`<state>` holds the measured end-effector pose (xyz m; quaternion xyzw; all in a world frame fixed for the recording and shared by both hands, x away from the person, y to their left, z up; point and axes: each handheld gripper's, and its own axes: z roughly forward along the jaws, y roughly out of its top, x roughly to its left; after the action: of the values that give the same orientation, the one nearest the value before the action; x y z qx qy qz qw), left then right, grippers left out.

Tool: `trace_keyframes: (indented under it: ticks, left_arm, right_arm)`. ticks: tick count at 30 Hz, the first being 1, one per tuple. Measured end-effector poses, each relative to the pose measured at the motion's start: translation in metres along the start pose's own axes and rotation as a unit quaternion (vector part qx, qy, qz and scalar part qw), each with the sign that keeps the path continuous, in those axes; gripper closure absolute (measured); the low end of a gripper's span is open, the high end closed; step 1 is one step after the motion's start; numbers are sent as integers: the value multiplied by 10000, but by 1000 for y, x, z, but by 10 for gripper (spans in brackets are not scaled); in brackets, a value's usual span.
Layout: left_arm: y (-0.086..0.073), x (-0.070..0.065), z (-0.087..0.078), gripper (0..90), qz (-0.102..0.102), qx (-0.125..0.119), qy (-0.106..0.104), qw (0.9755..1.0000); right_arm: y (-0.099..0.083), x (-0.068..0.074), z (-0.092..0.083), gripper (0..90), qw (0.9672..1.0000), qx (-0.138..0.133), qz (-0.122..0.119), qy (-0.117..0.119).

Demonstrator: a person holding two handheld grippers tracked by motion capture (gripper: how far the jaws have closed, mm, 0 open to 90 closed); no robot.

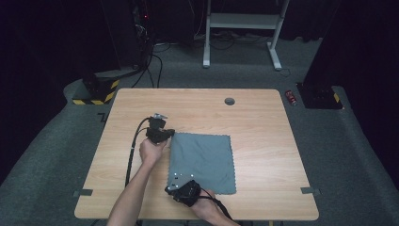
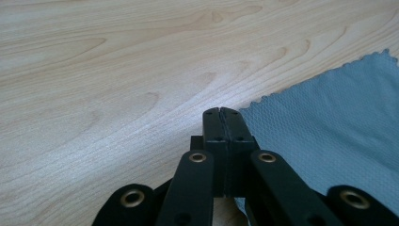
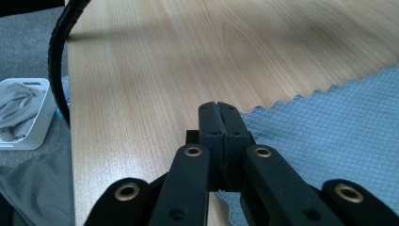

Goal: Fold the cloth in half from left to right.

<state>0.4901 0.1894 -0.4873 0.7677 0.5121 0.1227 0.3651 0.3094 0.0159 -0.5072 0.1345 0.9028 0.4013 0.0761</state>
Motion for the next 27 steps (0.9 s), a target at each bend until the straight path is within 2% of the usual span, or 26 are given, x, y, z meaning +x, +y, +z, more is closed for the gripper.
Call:
trace_keyframes:
  ticks: [2,5,7,14,19,21,23,27]
  left_arm:
    - [0,1,0,900,-36,5,6,10000]
    - [0,3,-1,900,-89,28,30,10000]
    - [3,4,-2,900,-23,107,52,9999]
    - [11,6,-16,900,33,-35,30,10000]
    - [10,14,-29,900,-49,-36,161,9999]
    - [12,15,-37,900,-82,-128,194,9997]
    - [13,17,-43,900,-45,-148,222,9996]
    - [13,18,-42,900,-50,-113,251,9996]
  right_arm:
    - [1,0,-1,900,10000,-8,1,9]
    - [2,-4,-4,900,9998,-98,131,103]
    - [3,-5,-7,900,9995,-164,234,163]
    - [11,-7,-9,900,9993,-252,204,187]
    - [21,-5,-11,900,9988,-387,140,267]
    - [25,-4,-13,900,9984,-470,126,286]
    - [27,-5,-16,900,9979,-566,130,297]
    - [25,-7,-20,900,9977,-603,151,264]
